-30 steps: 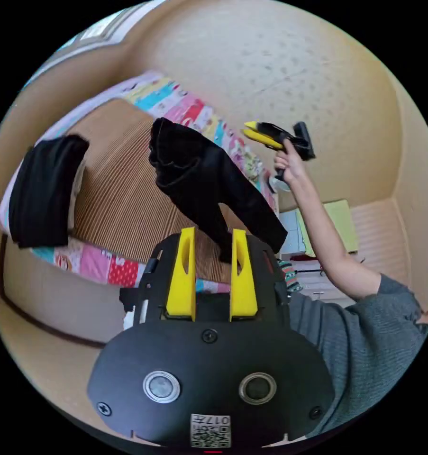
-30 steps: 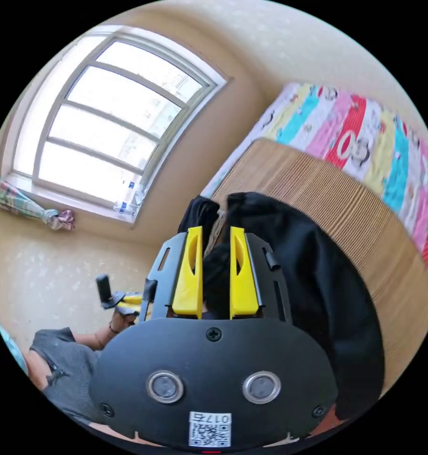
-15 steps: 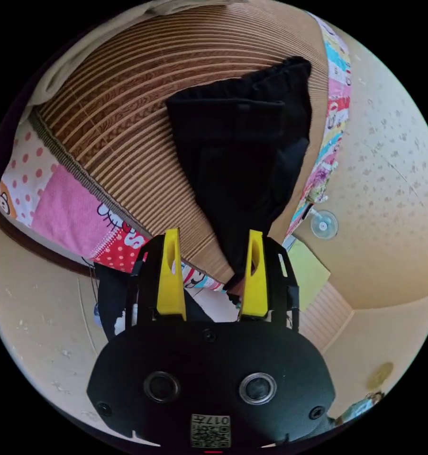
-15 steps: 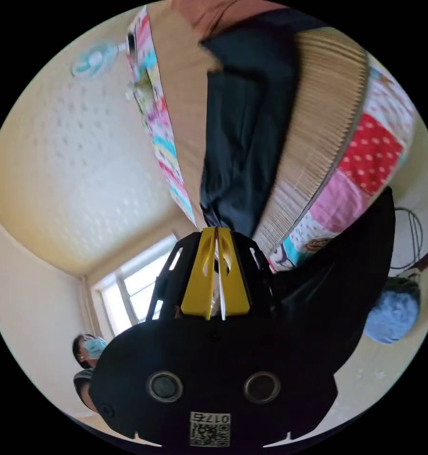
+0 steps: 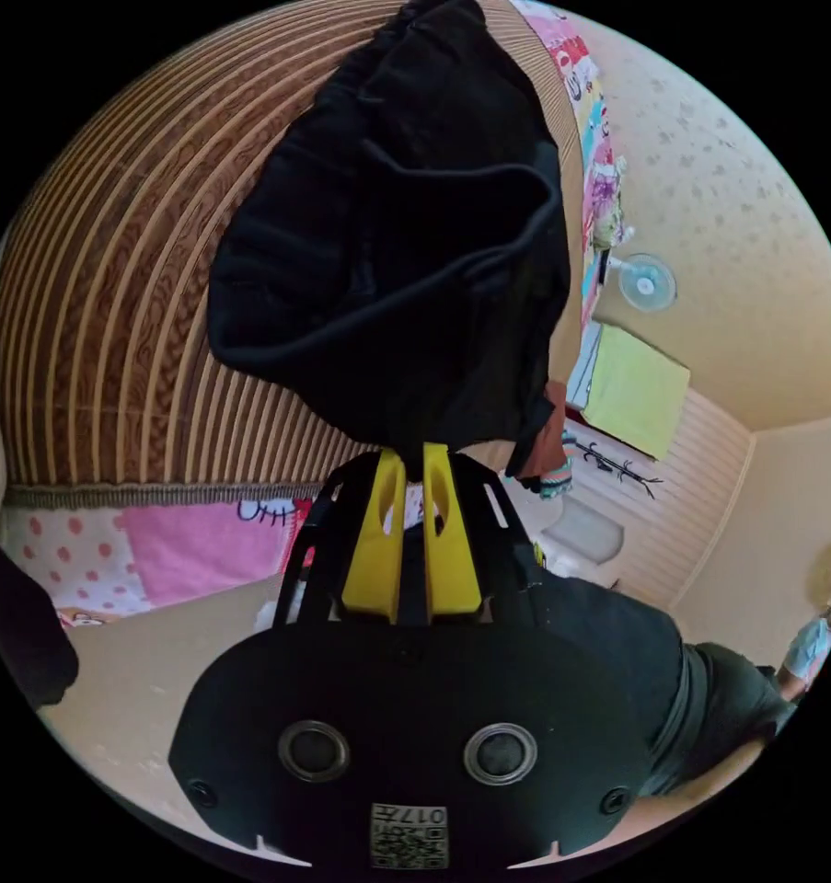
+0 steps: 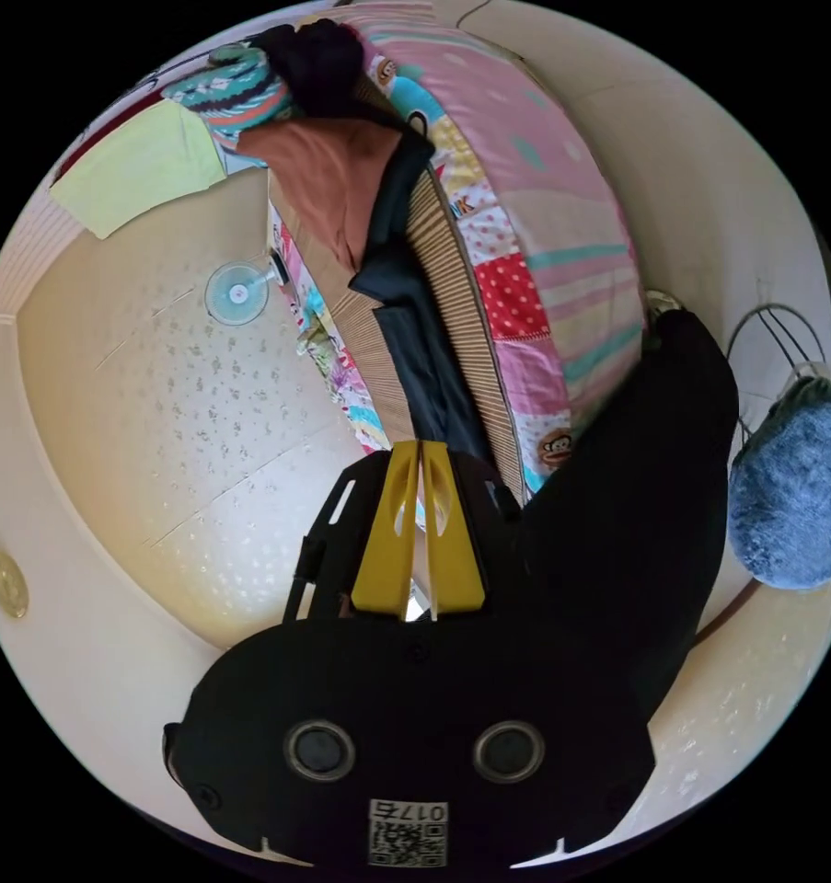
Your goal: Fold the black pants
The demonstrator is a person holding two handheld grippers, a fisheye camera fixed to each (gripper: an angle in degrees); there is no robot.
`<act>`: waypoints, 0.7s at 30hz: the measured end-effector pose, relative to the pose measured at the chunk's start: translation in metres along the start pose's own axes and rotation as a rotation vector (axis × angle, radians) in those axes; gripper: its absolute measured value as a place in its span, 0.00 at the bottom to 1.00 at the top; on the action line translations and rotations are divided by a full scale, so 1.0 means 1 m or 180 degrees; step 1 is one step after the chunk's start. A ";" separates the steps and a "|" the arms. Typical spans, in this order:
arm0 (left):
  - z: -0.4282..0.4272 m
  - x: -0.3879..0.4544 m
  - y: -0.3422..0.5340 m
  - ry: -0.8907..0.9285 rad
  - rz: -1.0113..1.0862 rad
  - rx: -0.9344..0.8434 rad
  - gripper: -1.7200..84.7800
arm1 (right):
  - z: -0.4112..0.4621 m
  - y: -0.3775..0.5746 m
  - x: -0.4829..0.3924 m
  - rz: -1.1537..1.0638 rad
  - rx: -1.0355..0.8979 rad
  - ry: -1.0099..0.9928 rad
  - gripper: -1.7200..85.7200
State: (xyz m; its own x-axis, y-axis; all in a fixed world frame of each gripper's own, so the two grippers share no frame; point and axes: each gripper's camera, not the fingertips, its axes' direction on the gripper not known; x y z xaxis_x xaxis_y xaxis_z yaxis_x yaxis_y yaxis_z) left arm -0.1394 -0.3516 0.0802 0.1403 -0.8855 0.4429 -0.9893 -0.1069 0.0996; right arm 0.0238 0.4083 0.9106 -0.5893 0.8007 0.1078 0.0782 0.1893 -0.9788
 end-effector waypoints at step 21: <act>0.028 -0.036 0.292 0.0527 -0.2116 0.1656 0.10 | 0.196 -0.185 -0.120 0.0259 -0.0963 0.1649 0.16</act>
State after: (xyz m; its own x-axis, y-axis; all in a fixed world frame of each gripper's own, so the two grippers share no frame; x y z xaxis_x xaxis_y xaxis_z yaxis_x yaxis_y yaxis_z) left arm -0.4344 -0.3633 0.0680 0.6615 -0.4924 0.5657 -0.5867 -0.8096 -0.0186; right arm -0.0776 0.1663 1.0449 -0.1094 0.9776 0.1797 0.3766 0.2081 -0.9027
